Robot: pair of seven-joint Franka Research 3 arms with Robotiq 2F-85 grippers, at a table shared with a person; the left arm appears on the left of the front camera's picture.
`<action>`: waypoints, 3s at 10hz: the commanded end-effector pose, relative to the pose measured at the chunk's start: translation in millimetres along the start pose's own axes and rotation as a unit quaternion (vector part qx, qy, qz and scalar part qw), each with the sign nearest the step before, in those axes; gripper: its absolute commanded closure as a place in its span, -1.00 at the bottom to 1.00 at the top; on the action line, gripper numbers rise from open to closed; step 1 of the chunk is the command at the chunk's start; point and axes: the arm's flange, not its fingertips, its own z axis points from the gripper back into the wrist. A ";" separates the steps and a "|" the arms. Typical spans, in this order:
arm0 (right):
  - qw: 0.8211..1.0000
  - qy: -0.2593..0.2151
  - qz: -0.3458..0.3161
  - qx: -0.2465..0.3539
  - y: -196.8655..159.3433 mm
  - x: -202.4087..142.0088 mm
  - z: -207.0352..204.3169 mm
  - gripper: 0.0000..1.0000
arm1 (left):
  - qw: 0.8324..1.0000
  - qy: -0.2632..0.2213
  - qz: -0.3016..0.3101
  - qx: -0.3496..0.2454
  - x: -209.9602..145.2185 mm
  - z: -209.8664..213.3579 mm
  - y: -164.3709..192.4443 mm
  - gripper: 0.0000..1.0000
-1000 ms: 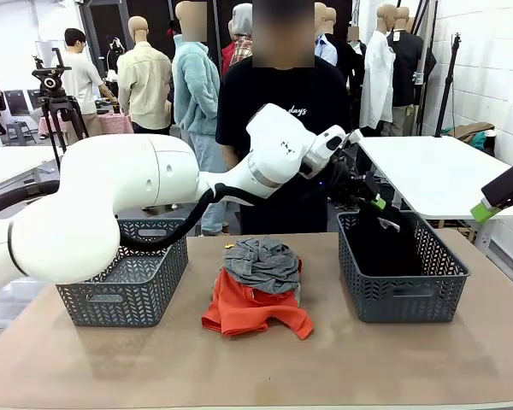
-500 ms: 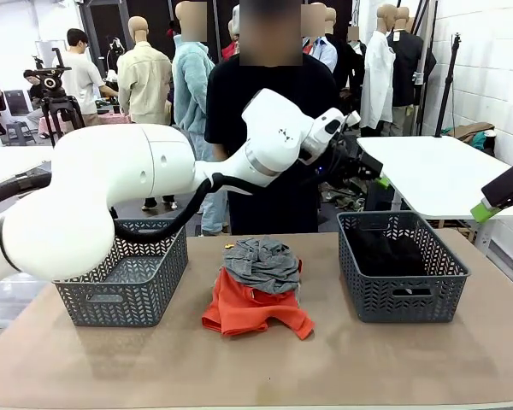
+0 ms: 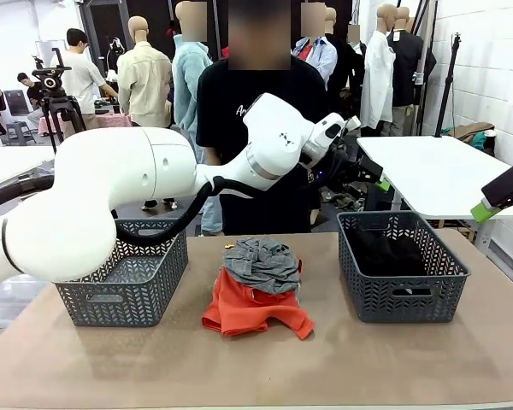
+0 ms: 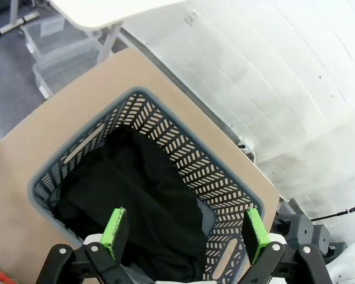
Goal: Sort the tops and bottoms.
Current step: Sort the clothes according to human instructions, then lift clothes from the center of the table with your right hand.
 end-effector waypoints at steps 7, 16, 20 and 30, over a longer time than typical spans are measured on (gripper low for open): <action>1.000 0.005 0.003 -0.001 -0.1 -0.7 -1.3 -1.00 | 1.000 -0.003 -0.007 0.000 2.6 3.7 -1.6 -1.00; 1.000 0.005 0.003 -0.001 -0.1 -0.7 -1.3 -1.00 | 0.997 -0.004 -0.008 0.078 -56.2 113.7 -47.7 -1.00; 1.000 0.005 0.003 -0.001 -0.1 -0.7 -1.3 -1.00 | 0.988 0.035 -0.001 0.148 -93.6 164.1 -99.7 -1.00; 1.000 0.005 0.003 -0.001 -0.1 -0.7 -1.3 -1.00 | 0.971 0.113 -0.006 0.210 -121.5 199.2 -74.8 -1.00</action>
